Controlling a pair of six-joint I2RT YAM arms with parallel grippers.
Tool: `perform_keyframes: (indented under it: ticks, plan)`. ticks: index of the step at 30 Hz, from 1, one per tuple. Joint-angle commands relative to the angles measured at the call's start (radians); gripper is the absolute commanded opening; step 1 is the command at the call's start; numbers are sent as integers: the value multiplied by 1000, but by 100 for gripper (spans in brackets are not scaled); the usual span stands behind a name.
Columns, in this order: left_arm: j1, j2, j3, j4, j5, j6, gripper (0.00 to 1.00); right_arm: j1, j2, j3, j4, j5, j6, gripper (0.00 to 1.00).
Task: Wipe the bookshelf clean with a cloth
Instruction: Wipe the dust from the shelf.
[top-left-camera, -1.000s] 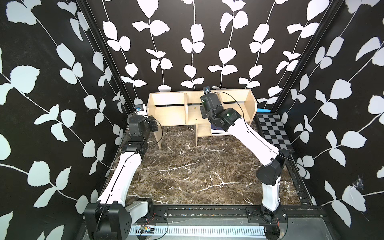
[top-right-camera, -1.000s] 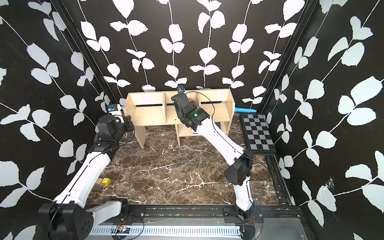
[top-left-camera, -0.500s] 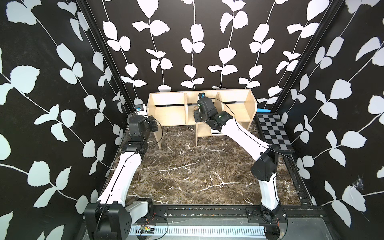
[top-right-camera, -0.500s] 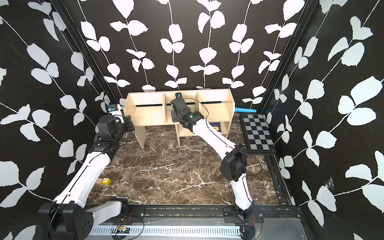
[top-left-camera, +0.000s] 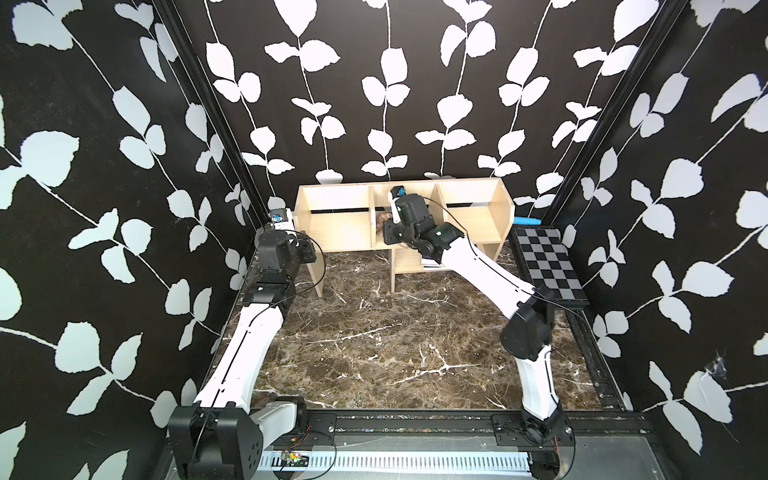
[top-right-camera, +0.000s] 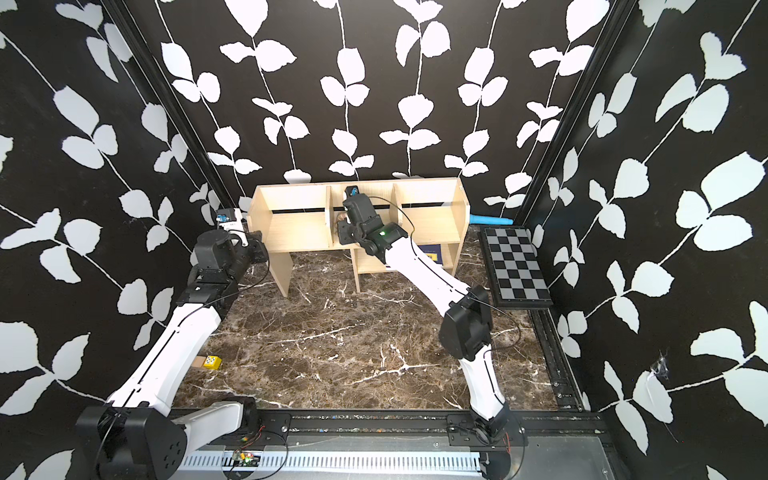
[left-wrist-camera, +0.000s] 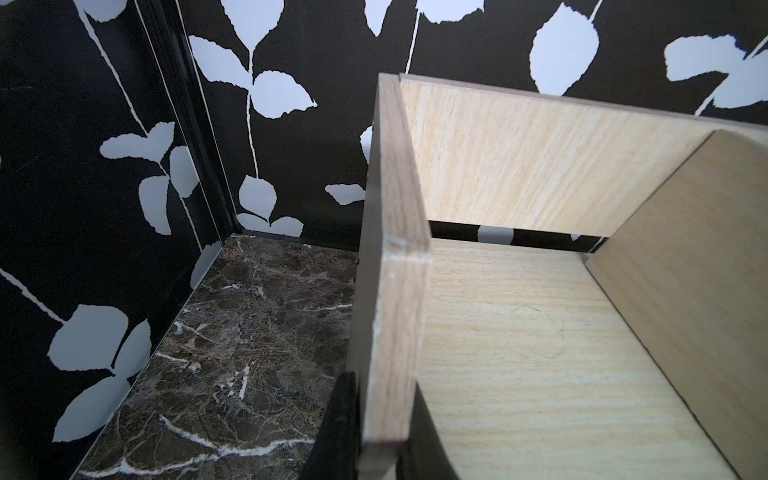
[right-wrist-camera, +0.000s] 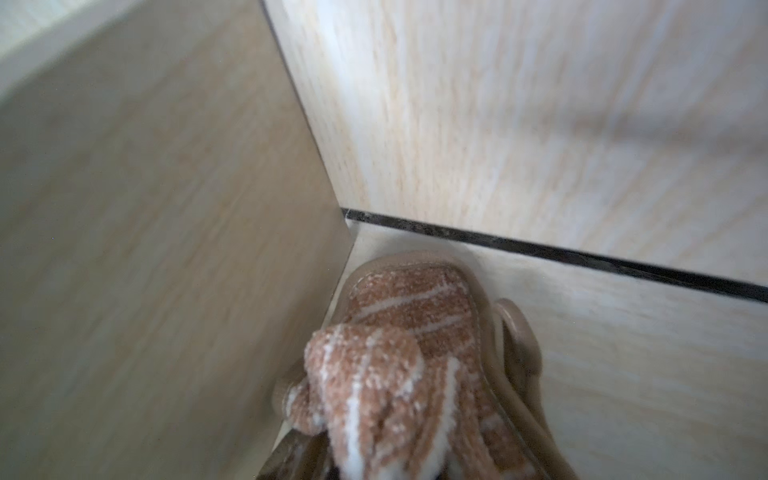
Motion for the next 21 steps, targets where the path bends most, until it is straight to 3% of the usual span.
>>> perform_keyframes:
  ticks: [1,5,11,15,21]
  plan:
    - [4,10,4,-62,73,-160,0,-2,-73,-83,-66,117,-22,0]
    - [4,7,3,-63,70,-158,0,-35,-73,-39,-142,210,-5,0]
    - [4,9,4,-63,68,-156,0,-69,42,134,-149,185,6,0]
    - [3,9,4,-63,66,-152,0,-39,138,270,-161,160,-9,0]
    - [4,11,4,-63,65,-152,0,32,179,314,-123,135,-72,0]
